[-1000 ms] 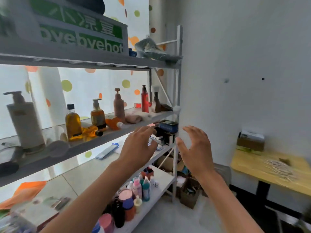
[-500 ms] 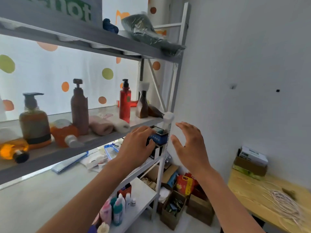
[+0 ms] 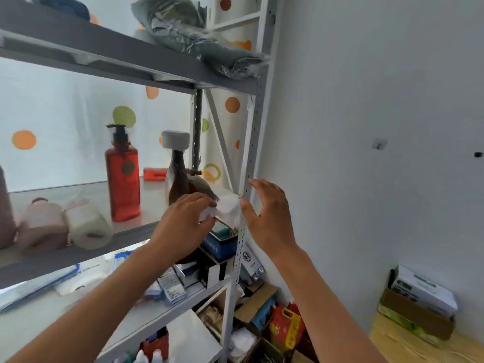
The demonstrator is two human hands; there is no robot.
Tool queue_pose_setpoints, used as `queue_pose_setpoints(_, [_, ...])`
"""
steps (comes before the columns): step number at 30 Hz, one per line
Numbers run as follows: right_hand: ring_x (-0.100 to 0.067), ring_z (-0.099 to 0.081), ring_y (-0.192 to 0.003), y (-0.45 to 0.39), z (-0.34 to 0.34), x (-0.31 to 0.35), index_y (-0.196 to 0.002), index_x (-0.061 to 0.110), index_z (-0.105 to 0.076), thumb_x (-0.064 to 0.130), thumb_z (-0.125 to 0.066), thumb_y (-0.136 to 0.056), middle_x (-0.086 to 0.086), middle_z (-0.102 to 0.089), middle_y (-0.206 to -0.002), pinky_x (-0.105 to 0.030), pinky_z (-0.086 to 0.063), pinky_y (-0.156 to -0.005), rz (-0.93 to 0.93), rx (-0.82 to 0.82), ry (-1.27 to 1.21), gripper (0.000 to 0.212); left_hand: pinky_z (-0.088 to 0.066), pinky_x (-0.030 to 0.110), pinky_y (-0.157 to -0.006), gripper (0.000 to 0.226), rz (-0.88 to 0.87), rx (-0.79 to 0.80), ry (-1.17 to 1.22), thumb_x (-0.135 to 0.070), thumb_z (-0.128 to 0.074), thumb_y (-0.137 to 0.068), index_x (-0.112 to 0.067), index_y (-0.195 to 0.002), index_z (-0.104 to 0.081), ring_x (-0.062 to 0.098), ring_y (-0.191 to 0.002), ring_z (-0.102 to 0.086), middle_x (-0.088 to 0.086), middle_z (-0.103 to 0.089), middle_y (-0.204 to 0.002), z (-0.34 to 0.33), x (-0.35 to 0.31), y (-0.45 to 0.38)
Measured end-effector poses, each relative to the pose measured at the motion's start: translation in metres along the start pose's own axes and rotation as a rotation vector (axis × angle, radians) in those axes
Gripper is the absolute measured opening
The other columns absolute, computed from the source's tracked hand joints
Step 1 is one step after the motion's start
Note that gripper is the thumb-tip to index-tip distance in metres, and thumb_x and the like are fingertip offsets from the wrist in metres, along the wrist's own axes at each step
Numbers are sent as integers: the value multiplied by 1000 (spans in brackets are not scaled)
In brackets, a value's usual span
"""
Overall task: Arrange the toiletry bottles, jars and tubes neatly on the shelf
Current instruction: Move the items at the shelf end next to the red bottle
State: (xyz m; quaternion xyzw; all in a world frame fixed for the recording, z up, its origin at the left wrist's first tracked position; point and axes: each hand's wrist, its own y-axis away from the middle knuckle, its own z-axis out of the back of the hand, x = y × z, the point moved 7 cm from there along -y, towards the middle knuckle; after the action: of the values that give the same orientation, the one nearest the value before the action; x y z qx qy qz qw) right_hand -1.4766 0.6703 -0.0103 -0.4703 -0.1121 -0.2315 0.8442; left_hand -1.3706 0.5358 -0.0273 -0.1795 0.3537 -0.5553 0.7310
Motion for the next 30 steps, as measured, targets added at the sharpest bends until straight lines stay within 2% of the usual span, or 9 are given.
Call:
queue_pose_setpoints(4, [-16, -43, -128, -56, -29, -35, -134, 21, -52, 33, -59, -94, 1, -55, -135, -38, -36, -111, 57, 48, -90, 42, -44, 29, -85, 21, 78, -67, -47, -17, -60, -81, -24, -100, -68, 10, -102, -54, -13, -63, -107, -12, 17, -39])
queue_pose_setpoints(6, [-15, -43, -128, -80, -50, -44, -134, 22, -53, 32, -59, -94, 2, -54, -136, -38, -35, -111, 89, 79, -151, 42, -46, 31, -86, 25, 128, -126, -74, -23, -56, -79, -21, -100, -68, 12, -99, -55, -10, -64, -104, -12, 32, -51])
queue_pose_setpoints(9, [-13, -43, -127, -109, -82, -46, -134, 22, -54, 31, -60, -94, 3, -54, -135, -38, -35, -111, 115, 95, -249, 41, -44, 30, -87, 31, 203, -177, -111, -27, -51, -77, -19, -102, -67, 15, -102, -56, -7, -65, -106, -10, 57, -62])
queue_pose_setpoints(13, [-12, -46, -125, -147, -129, -44, -133, 25, -54, 32, -61, -93, 5, -54, -134, -39, -40, -108, 108, 142, -351, 41, -43, 29, -91, 26, 271, -215, -175, -21, -60, -83, -20, -109, -65, 15, -109, -56, -7, -64, -114, -9, 99, -77])
queue_pose_setpoints(15, [-12, -45, -126, -164, -154, -44, -134, 25, -54, 33, -60, -94, 6, -53, -137, -34, -36, -111, 106, 181, -352, 41, -42, 29, -93, 29, 299, -237, -169, -18, -63, -84, -22, -112, -63, 14, -112, -55, -7, -62, -119, -11, 122, -83])
queue_pose_setpoints(18, [-11, -47, -126, -189, -181, -51, -134, 25, -53, 35, -58, -95, 6, -51, -141, -21, -30, -105, 74, 223, -306, 41, -42, 30, -97, 37, 307, -229, -169, -21, -60, -84, -22, -121, -57, 16, -117, -53, -5, -58, -126, -22, 141, -89])
queue_pose_setpoints(23, [-21, -47, -131, -233, -240, -66, -134, 23, -52, 36, -58, -95, 1, -52, -142, -38, -37, -111, 13, 344, -285, 42, -38, 32, -103, 59, 422, -228, -94, -31, -61, -91, -18, -142, -35, 17, -129, -44, -1, -40, -144, -56, 178, -96])
queue_pose_setpoints(26, [-24, -51, -127, -252, -274, -73, -134, 21, -52, 36, -58, -94, -3, -53, -141, -38, -43, -107, -3, 439, -302, 42, -38, 35, -107, 75, 528, -208, 13, -43, -63, -88, -19, -147, -24, 14, -133, -41, -1, -36, -148, -77, 201, -96])
queue_pose_setpoints(30, [-29, -52, -125, -279, -318, -87, -133, 16, -52, 33, -60, -94, -10, -52, -140, -37, -46, -101, -32, 572, -295, 44, -43, 37, -102, 84, 617, -216, 130, -43, -69, -83, -20, -148, -22, 14, -125, -47, -2, -39, -145, -97, 221, -96])
